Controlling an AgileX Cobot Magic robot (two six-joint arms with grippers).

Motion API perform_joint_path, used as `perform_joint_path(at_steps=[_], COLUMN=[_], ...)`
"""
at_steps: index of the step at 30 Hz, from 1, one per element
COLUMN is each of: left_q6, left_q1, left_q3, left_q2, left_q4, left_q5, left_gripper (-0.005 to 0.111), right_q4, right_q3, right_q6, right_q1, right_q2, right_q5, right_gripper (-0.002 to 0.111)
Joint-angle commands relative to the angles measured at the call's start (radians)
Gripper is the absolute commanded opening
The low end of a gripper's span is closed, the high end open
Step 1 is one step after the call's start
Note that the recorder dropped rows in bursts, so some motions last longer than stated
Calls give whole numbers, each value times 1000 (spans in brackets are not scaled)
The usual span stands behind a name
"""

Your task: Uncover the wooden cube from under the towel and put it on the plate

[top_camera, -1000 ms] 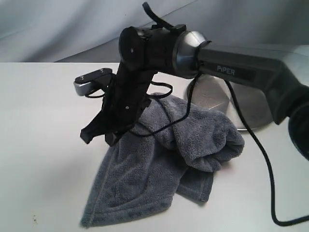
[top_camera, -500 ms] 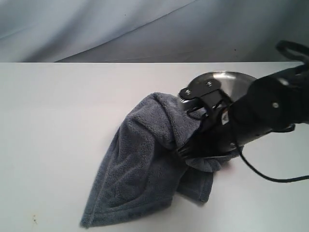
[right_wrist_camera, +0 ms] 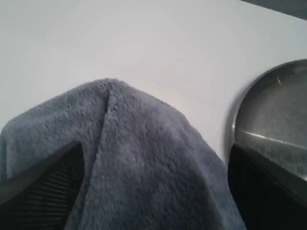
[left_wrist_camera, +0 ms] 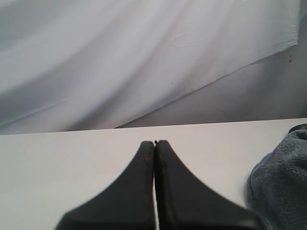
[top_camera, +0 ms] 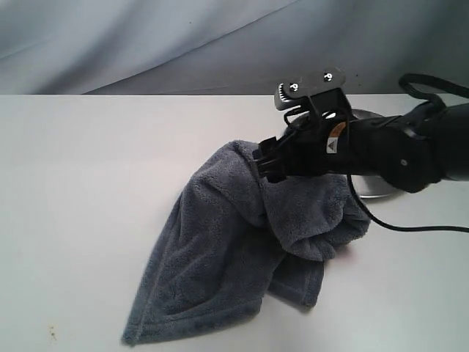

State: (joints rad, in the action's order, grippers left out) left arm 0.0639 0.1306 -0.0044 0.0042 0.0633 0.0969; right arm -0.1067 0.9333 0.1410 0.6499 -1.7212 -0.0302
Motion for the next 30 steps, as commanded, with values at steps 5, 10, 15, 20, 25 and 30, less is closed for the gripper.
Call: perform_joint_path(at_steps=[5, 10, 15, 20, 25, 30], left_q6=[-3, -3, -3, -3, -3, -3], left_q1=[-2, -2, -2, -2, -2, -2], left_q3=[4, 4, 4, 4, 4, 4], left_q2=[-4, -4, -4, -4, -4, -4], left_q4=[2, 2, 2, 2, 2, 2], left_q5=[-11, -11, -11, -11, -11, -11], left_gripper=[0, 0, 0, 0, 0, 0], right_q4=[-31, -31, -35, -16, 29, 72], right_q3=[127, 127, 127, 127, 4, -238], right_q6=[-48, -54, -54, -54, -54, -54], right_q1=[42, 42, 42, 61, 129, 131], right_q2=[-124, -144, -130, -9, 139, 143], right_q5=[30, 58, 68, 135, 339, 147], right_gripper=[74, 64, 23, 0, 0, 0])
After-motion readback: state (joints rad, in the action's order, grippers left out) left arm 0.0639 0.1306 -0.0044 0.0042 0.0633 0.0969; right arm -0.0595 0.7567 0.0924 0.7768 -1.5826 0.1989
